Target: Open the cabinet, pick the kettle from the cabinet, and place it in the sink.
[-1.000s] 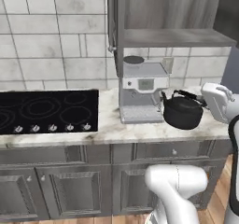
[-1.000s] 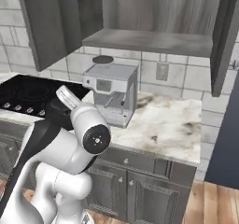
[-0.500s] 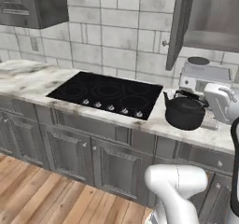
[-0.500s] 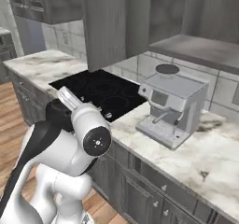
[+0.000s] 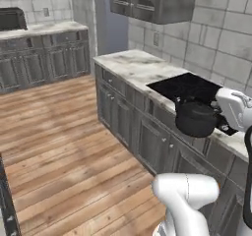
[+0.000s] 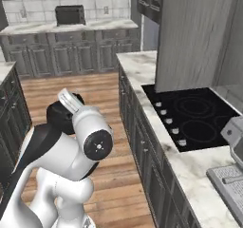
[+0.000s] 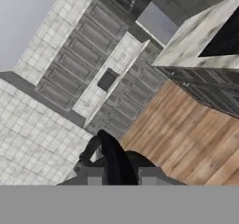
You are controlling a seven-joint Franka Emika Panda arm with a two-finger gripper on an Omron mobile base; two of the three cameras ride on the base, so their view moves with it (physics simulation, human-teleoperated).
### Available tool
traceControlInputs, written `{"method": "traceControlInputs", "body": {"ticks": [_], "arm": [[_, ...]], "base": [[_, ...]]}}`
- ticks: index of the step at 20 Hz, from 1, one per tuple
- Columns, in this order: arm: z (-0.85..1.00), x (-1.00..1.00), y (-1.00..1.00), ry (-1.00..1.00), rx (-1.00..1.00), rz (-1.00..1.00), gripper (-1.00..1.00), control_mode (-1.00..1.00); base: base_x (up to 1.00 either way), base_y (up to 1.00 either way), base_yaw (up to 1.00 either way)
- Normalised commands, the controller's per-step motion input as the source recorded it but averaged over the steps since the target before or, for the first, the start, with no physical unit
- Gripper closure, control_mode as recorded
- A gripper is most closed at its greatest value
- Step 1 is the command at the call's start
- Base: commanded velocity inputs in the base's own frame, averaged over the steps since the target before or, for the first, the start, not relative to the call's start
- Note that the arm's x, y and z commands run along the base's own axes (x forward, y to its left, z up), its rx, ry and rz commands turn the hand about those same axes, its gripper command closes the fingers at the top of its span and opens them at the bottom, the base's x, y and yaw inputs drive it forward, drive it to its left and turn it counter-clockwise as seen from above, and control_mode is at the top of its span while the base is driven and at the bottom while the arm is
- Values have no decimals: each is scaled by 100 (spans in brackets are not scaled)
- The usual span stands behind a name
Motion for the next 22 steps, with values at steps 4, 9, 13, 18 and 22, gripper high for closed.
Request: {"method": "traceControlInputs", "body": {"ticks": [4,9,13,18,22], "arm": [[0,0,0,0,0,0,100,100],[0,0,0,0,0,0,100,100],[0,0,0,0,0,0,100,100],[0,0,0,0,0,0,100,100],[0,0,0,0,0,0,100,100]], "base": [[-4,0,89],[0,0,82],[0,0,77],[0,2,72],[7,3,66]]}}
